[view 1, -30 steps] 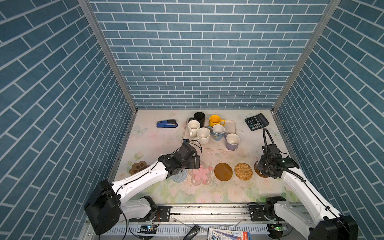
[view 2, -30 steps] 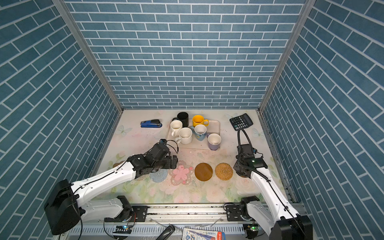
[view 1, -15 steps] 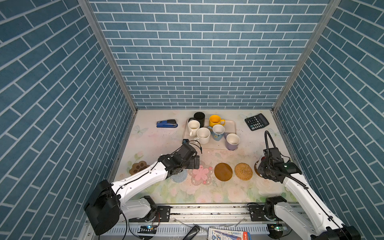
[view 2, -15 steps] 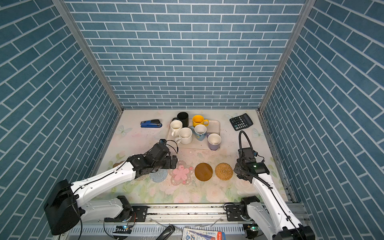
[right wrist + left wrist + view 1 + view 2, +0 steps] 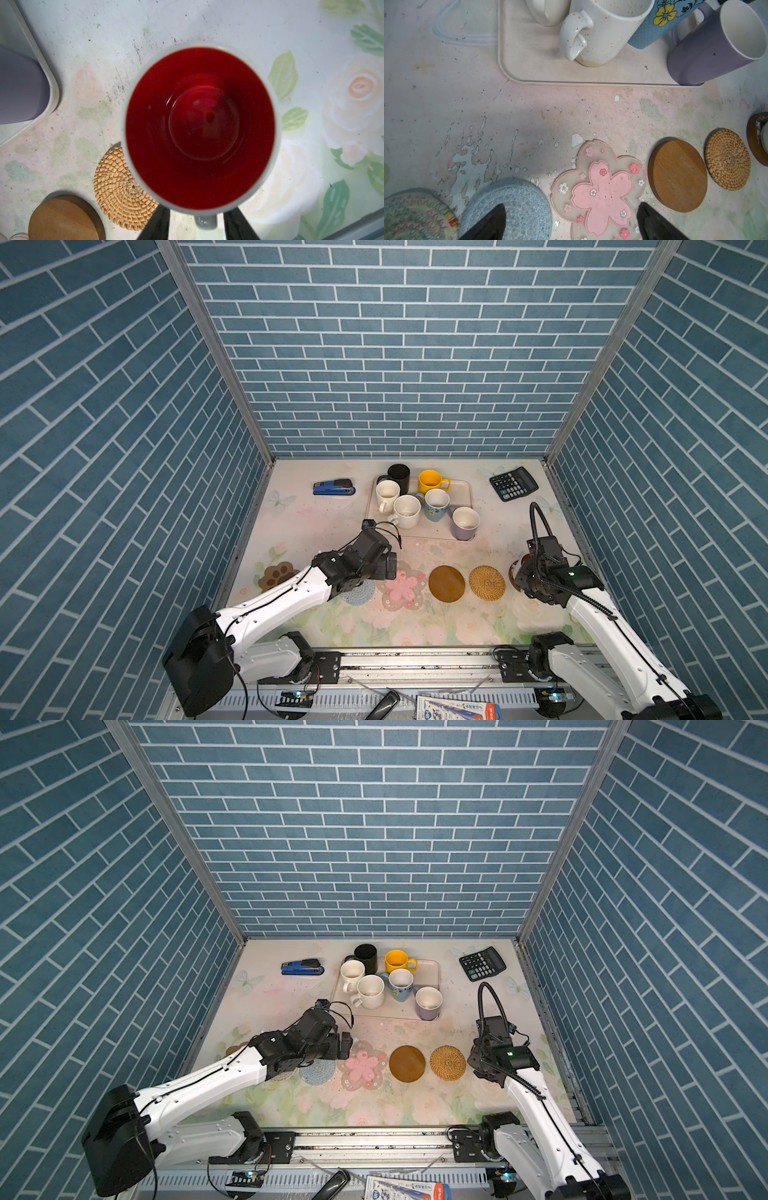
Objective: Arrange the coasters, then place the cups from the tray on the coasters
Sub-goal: 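Lower the red-lined mug onto the dark wooden coaster with right gripper, then open right gripper and raise it off the red-lined mug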
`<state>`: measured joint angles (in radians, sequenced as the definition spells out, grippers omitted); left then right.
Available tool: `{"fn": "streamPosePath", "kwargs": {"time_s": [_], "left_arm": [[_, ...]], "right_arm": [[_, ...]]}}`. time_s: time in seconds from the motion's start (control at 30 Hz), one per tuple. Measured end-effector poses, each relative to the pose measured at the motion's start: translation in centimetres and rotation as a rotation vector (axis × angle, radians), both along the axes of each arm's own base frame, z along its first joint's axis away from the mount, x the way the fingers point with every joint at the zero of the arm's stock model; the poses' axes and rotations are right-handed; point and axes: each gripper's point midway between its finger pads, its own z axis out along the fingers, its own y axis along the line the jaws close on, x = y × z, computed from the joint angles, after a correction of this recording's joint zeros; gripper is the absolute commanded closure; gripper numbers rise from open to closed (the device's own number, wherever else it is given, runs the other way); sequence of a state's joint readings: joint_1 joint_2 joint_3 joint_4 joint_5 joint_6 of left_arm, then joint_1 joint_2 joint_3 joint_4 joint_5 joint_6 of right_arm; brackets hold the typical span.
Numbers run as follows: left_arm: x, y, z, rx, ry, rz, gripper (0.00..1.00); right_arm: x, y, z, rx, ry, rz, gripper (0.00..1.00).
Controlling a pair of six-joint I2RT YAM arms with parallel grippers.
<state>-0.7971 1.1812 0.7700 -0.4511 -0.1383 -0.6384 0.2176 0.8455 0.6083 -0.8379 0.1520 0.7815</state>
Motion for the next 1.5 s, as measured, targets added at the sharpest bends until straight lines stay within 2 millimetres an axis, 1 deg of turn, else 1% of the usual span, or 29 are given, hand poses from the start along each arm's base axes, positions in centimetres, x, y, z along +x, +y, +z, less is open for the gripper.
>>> {"fn": "streamPosePath", "kwargs": {"time_s": [0.2,0.33,0.7,0.83,0.9,1.0,1.07,1.23,1.33,1.43,1.5], "left_arm": [[0.0,0.0,0.6,0.004,-0.003,-0.004,0.01],[0.3,0.0,1.2,0.002,-0.011,-0.003,0.01],[0.6,0.1,2.9,-0.004,-0.028,0.002,0.01],[0.4,0.4,3.3,-0.003,-0.030,0.005,0.01],[0.3,0.7,3.4,0.003,-0.029,0.010,0.01],[0.0,1.1,3.7,0.003,-0.031,0.020,0.01],[-0.1,1.4,3.9,0.003,-0.033,0.027,0.01],[-0.3,2.1,4.1,0.024,-0.030,0.048,0.01],[-0.4,2.4,4.1,0.027,-0.029,0.063,0.01],[-0.5,2.7,4.0,0.035,-0.025,0.076,0.01],[-0.5,3.0,3.9,0.041,-0.021,0.084,0.01]], "right_arm": [[-0.4,0.3,0.7,0.028,-0.025,0.009,0.50],[-0.7,0.6,1.6,0.046,-0.043,0.017,0.49],[-0.4,1.1,7.2,0.090,-0.161,0.038,0.49],[0.3,1.4,9.6,0.086,-0.185,0.077,0.49],[1.0,1.7,10.7,0.080,-0.196,0.107,0.49],[2.3,2.5,11.5,0.083,-0.188,0.158,0.49],[3.2,3.2,11.6,0.093,-0.179,0.195,0.49],[5.7,4.7,10.8,0.109,-0.144,0.264,0.49],[7.2,5.4,11.0,0.122,-0.148,0.293,0.49],[9.3,6.6,11.6,0.146,-0.171,0.329,0.49],[10.4,7.2,11.5,0.161,-0.181,0.346,0.49]]}}
